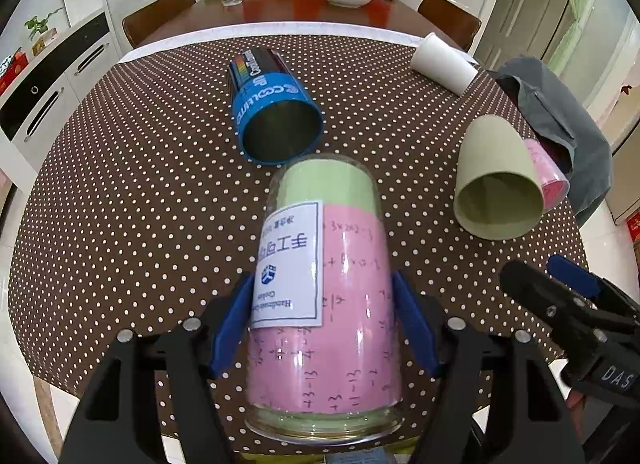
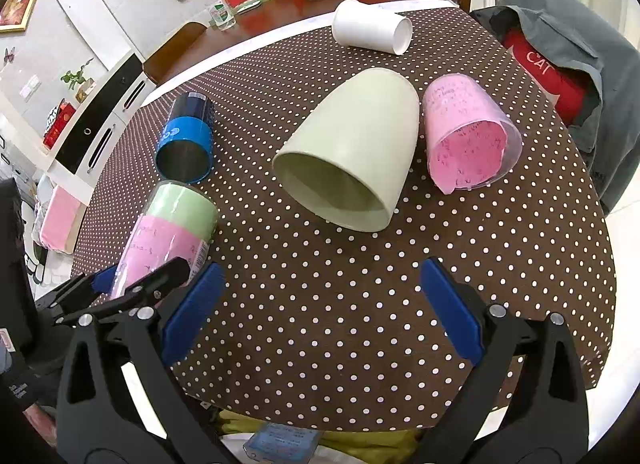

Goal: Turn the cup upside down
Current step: 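Lift the container with the left gripper and tilt it onto its side, then grasp the container with the right gripper while the left gripper opens and releases it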

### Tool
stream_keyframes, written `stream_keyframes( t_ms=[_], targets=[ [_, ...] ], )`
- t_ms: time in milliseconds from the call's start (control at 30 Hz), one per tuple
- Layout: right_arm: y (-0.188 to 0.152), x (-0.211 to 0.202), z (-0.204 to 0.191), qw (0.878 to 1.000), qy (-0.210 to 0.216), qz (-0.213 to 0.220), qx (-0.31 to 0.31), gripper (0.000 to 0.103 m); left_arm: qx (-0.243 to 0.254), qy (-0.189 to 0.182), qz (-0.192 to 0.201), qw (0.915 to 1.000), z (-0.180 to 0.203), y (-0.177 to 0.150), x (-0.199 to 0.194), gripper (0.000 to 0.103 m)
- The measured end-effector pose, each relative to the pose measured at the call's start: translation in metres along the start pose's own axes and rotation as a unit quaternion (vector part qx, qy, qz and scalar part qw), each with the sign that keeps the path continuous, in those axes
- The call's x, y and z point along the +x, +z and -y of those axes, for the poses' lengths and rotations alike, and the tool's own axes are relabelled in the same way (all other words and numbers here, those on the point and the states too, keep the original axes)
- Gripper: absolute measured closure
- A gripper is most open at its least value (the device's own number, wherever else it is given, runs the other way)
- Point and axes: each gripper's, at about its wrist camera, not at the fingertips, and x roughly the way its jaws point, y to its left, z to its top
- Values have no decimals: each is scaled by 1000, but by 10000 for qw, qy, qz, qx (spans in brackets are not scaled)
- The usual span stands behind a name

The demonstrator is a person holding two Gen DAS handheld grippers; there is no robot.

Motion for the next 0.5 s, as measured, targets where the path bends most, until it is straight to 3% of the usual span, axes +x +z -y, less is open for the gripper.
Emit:
stream_keyframes(
  t_ms=[167, 500],
  targets=[
    [-2, -3, 1, 10000, 50, 32, 70, 6, -172, -135, -129, 9997, -6, -8, 3, 34],
    [-5, -3, -2, 9999, 106, 25, 34, 6, -63, 9, -167, 9998, -3, -8, 4, 33]
  ],
)
